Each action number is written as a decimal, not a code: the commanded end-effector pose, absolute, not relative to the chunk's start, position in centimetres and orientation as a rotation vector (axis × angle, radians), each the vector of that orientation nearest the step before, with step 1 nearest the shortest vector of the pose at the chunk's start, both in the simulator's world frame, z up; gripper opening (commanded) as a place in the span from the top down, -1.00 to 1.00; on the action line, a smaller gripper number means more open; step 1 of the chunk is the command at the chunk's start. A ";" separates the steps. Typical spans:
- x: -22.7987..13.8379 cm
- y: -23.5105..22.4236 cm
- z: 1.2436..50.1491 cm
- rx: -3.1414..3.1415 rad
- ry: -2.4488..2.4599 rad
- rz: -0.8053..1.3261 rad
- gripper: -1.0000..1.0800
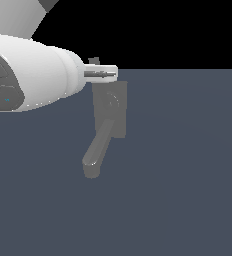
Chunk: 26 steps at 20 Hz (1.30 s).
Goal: Turn on the faucet by rotating a designated handle.
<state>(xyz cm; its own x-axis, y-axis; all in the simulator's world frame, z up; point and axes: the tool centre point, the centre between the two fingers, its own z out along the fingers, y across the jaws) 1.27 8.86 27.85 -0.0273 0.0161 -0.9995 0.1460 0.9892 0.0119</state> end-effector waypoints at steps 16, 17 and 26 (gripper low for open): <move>0.2 3.5 28.2 0.128 1.606 -0.105 1.00; 0.2 3.0 28.2 0.129 1.603 -0.105 1.00; -0.1 -1.0 28.3 0.136 1.581 -0.110 1.00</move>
